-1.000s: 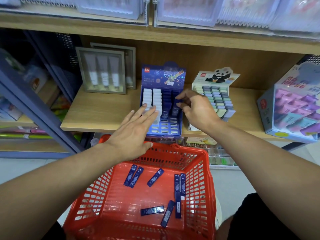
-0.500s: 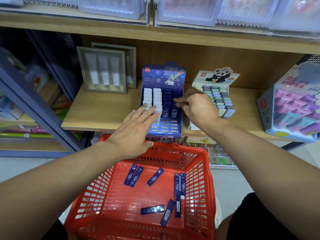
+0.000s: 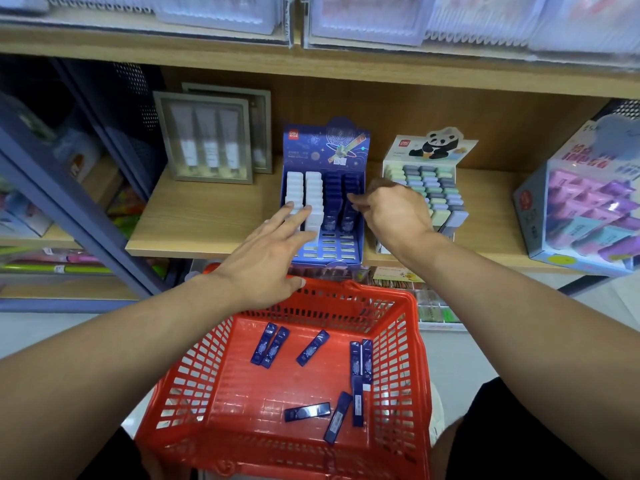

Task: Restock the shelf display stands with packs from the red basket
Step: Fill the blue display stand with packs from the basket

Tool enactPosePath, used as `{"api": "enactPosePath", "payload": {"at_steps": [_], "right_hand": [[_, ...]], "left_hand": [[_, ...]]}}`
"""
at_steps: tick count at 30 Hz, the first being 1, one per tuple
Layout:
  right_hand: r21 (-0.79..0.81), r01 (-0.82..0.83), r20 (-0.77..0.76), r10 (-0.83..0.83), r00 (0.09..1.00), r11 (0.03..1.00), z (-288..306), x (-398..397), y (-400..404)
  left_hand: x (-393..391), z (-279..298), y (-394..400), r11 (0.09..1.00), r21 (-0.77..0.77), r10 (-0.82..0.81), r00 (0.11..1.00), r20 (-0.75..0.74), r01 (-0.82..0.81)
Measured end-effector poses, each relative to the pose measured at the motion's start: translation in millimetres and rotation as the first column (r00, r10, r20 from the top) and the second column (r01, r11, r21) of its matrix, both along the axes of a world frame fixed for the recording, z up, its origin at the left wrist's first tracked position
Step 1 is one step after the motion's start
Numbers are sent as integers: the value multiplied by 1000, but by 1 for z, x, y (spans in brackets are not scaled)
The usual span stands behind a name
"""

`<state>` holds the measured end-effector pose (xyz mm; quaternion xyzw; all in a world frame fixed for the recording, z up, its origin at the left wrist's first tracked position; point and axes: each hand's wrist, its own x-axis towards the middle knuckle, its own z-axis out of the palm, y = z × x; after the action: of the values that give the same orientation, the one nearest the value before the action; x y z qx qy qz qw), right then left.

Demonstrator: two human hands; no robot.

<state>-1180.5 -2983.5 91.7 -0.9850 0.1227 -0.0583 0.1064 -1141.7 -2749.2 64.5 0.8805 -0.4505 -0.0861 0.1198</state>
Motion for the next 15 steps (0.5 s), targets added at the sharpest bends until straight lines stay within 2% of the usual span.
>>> {"api": "enactPosePath", "payload": {"at_steps": [2,4,6,8,10,11,12,13,14,15], "right_hand": [[-128,-23,-28,20,999,992,3,-3,3],[-166,-41,-2,41,999,985,1,-8,4],[-211,-100,169,137,976,972,-4,-15,4],[-184,-197,396,257,882,963,-12,-21,6],[-138,-331,519,353,779,934,-25,-28,16],[-111,-394,529,390,754,912,-33,-33,24],[-87,-453,520,428,739,887,-44,-39,32],[-84,-505,481,479,734,859,-57,-46,39],[-105,-562,389,554,736,820,-72,-53,45],[-122,-629,234,639,733,767,-90,-59,49]], "left_hand": [[0,-2,0,1000,-3,-7,1000,3,7],[0,-6,1,999,-33,8,1000,3,-8],[-2,-8,2,974,-225,39,997,60,-24],[-8,-11,1,860,-510,140,969,203,-17],[-19,-23,2,771,-635,211,961,178,-52],[-26,-32,5,784,-614,202,972,120,-87],[-33,-46,10,839,-530,186,981,63,-125],[-39,-63,16,913,-385,162,986,33,-137],[-41,-83,24,972,-177,153,988,-11,-153],[-40,-106,33,980,38,196,977,-84,-193]]}}
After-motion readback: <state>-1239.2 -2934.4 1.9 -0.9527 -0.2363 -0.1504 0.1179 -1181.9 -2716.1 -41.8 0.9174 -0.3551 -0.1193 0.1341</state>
